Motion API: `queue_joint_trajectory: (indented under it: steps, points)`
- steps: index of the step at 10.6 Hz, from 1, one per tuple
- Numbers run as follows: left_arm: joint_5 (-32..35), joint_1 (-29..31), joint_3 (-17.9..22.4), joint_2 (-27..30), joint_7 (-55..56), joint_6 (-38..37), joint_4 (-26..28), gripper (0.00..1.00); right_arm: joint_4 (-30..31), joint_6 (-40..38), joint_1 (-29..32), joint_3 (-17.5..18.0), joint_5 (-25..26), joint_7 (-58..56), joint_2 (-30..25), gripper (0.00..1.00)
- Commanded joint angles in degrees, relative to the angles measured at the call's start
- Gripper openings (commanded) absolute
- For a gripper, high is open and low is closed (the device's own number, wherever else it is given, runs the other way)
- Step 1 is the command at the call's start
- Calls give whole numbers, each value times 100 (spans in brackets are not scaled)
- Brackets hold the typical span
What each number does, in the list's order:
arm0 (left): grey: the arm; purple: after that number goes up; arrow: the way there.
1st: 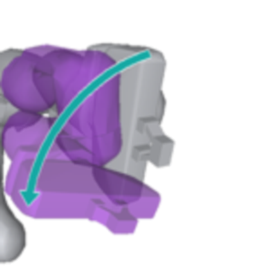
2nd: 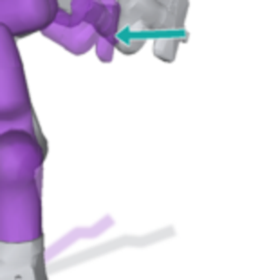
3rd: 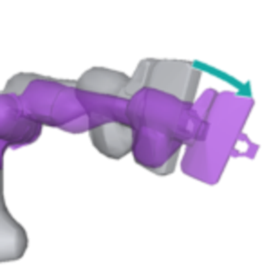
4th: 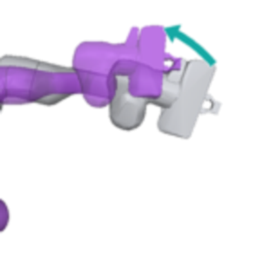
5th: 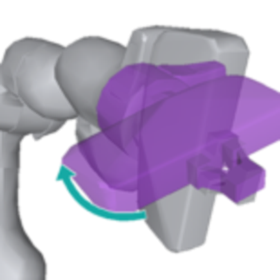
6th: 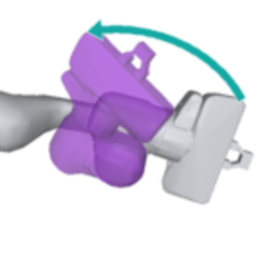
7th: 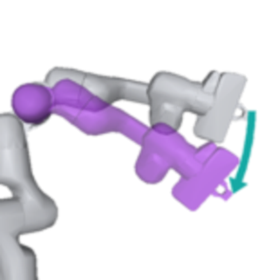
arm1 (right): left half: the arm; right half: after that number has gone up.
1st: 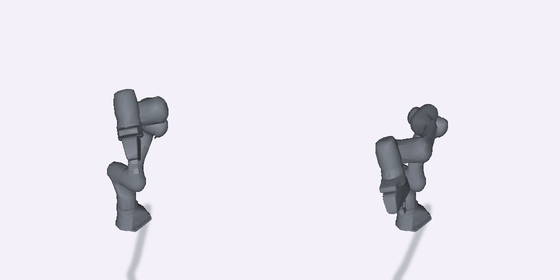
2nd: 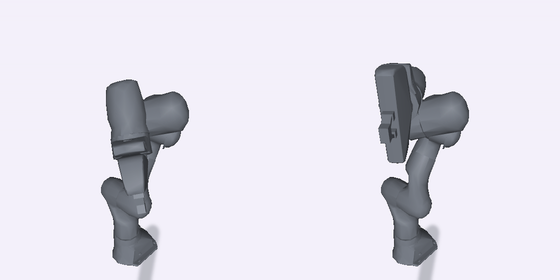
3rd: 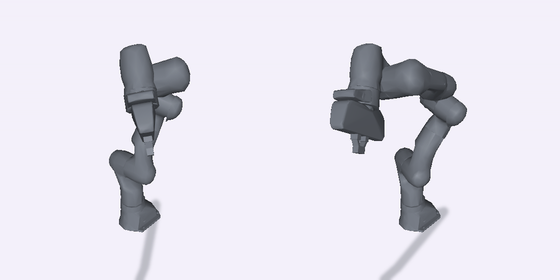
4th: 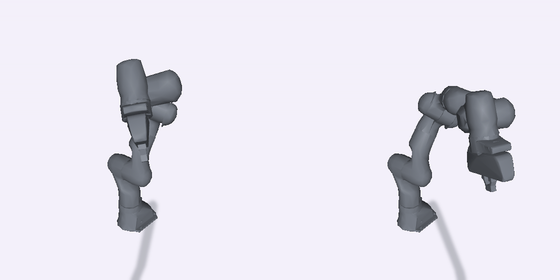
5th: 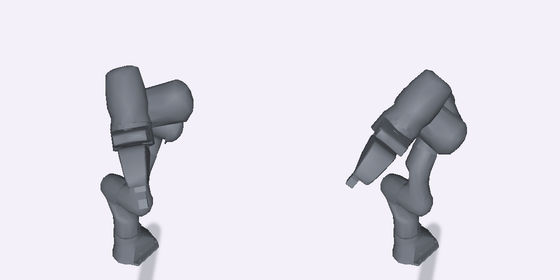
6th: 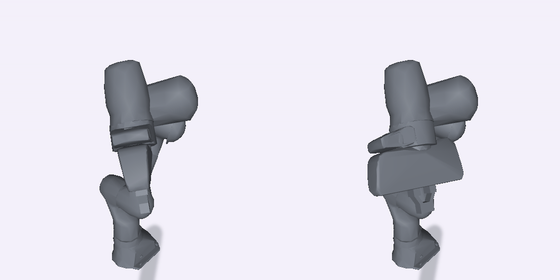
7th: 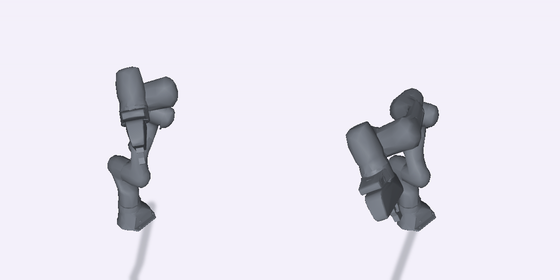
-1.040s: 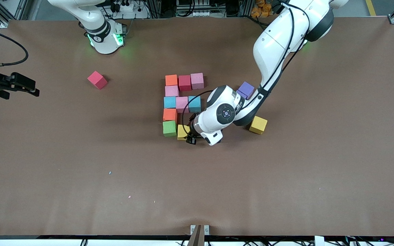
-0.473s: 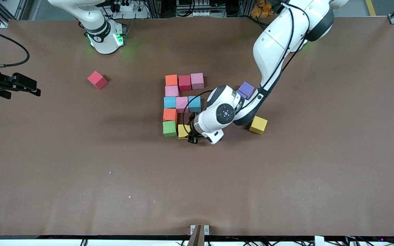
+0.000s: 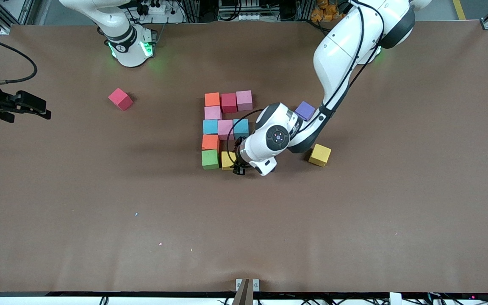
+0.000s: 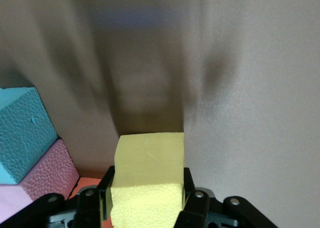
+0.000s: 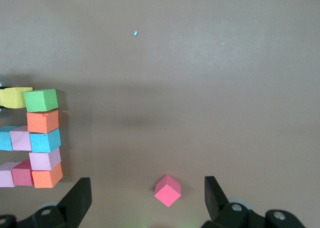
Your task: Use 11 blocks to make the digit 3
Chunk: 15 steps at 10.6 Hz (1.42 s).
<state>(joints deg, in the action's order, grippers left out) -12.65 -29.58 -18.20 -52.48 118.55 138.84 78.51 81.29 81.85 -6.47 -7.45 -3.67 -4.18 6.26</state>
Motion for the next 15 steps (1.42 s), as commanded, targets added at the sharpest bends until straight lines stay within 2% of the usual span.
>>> queue_joint_trajectory:
  steps: [1, 11, 12, 15]
  points:
    - [132, -21, 18, 168, 160, -93, 217, 0, 45, -11, -13, -28, -37, -30, -63, 100]
    - [316, -118, 27, 124, 309, -6, 156, 0, 19, 59, -4, -55, -11, -30, -151, 100]
    - [316, -127, 27, 116, 309, -6, 156, 0, 19, 86, -65, -159, -2, -56, -160, 100]
    - [307, -127, 27, 116, 309, -6, 147, 0, 62, 226, -179, -204, 226, -56, -405, 100]
